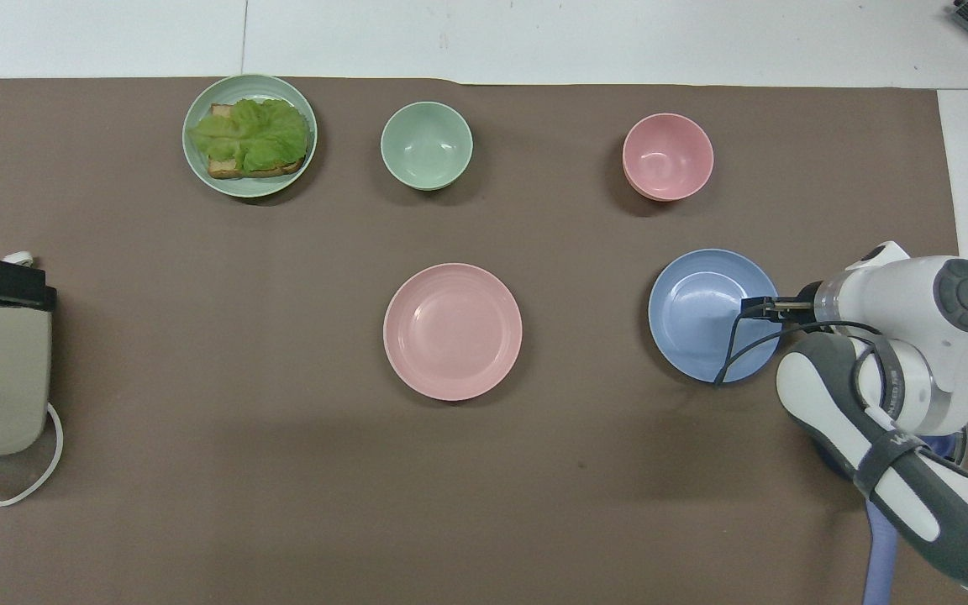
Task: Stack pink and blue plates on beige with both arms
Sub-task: 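Grasp the rim of the blue plate with the right gripper, then slide the blue plate with the right gripper onto the pink plate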
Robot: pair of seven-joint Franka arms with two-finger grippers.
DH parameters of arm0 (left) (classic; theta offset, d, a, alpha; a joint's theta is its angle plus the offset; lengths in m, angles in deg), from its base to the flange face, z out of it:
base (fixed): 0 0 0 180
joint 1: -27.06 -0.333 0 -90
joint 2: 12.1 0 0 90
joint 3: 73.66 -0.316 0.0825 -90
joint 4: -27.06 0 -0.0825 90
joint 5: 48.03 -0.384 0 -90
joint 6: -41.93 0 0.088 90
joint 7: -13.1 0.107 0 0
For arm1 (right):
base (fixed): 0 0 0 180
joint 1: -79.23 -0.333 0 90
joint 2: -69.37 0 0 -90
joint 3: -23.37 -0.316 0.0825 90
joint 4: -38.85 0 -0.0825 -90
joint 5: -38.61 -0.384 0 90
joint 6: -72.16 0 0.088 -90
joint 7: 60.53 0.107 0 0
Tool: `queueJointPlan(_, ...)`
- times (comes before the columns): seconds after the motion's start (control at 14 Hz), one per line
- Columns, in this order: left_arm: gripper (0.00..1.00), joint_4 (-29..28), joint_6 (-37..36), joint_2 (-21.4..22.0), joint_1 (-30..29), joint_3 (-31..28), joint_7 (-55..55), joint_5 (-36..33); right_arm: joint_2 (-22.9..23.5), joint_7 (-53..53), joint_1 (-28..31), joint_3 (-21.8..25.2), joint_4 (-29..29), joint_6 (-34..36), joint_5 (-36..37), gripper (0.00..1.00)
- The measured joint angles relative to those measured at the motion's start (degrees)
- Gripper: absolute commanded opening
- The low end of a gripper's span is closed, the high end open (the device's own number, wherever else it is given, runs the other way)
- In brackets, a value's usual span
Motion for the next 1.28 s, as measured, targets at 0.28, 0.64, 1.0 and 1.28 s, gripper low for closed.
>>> queueJointPlan(0.28,1.00,0.0,0.0,0.0,0.0,0.0,0.0,0.0,-0.3,0.0,0.0,-0.1,-0.2,0.0,-0.2,0.00)
queueJointPlan(0.64,1.00,0.0,0.0,0.0,0.0,0.0,0.0,0.0,-1.1,-0.1,0.0,-0.2,-0.3,0.0,-0.9,0.00)
queueJointPlan(1.0,1.00,0.0,0.0,0.0,0.0,0.0,0.0,0.0,-4.6,-0.3,-2.7,-0.9,-1.7,3.6,-6.7,0.00)
queueJointPlan(1.28,1.00,0.0,0.0,0.0,0.0,0.0,0.0,0.0,-6.1,-0.3,-5.6,-1.7,-5.2,8.8,-11.3,0.00)
